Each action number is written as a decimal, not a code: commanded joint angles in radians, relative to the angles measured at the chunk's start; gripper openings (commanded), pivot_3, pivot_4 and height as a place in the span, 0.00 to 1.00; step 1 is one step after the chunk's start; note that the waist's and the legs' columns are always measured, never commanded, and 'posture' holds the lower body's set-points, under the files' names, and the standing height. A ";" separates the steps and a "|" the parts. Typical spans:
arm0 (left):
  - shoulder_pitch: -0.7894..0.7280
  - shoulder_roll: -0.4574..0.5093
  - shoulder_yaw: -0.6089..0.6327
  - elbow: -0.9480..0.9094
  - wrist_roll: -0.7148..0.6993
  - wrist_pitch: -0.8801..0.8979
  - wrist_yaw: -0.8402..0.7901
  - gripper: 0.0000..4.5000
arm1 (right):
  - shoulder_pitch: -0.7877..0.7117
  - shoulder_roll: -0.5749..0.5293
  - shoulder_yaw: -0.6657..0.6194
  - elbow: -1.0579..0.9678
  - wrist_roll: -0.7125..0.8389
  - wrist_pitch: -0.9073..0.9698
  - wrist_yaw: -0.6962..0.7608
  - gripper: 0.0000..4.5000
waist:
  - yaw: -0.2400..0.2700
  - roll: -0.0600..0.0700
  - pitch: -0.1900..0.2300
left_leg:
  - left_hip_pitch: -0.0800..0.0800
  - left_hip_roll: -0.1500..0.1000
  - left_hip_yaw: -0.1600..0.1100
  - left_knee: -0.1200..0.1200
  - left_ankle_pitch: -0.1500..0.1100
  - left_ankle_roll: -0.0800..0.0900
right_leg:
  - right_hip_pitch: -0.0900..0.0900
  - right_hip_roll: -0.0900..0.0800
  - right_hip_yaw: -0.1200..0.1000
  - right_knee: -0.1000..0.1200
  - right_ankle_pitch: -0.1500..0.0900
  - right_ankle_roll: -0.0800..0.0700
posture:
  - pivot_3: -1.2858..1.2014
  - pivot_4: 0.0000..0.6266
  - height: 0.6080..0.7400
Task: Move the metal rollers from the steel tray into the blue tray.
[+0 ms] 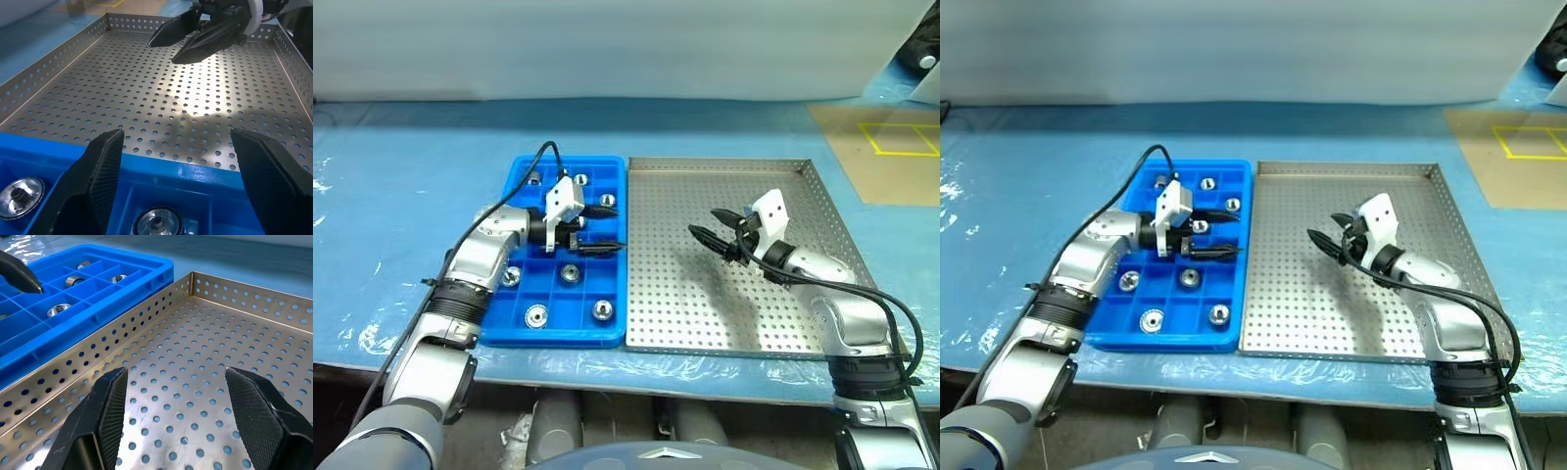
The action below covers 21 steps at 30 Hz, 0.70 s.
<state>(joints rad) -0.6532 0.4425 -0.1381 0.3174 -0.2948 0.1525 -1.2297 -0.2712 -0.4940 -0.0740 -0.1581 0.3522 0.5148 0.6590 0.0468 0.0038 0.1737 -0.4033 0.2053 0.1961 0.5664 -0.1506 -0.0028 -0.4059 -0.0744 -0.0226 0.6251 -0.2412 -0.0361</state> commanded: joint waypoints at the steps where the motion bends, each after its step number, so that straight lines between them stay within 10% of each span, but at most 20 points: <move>1: -0.006 0.020 0.041 -0.032 -0.012 0.007 0.026 0.82 | -0.029 0.009 0.013 0.010 0.004 -0.028 0.016 0.72 | 0.000 0.000 0.000 | 0.000 0.000 0.000 0.000 0.000 0.000 | 0.000 0.000 0.000 0.000 0.000 0.000 | 0.47 0.24 1.00; 21: -0.027 0.016 0.055 -0.060 -0.024 0.054 0.071 0.82 | -0.073 0.010 -0.006 0.077 -0.010 -0.060 -0.007 0.72 | 0.002 0.000 0.000 | 0.000 0.000 0.000 0.000 0.000 0.000 | 0.000 0.000 0.000 0.000 0.000 0.000 | 0.47 0.24 1.00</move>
<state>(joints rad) -0.6568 0.4554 -0.1063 0.2805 -0.3074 0.2068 -1.1640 -0.3317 -0.4853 -0.0540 -0.0679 0.3396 0.4766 0.6618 0.0491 0.0038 0.1737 -0.4034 0.2052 0.1958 0.5660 -0.1506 -0.0030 -0.4060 -0.0745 -0.0226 0.6246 -0.2412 -0.0361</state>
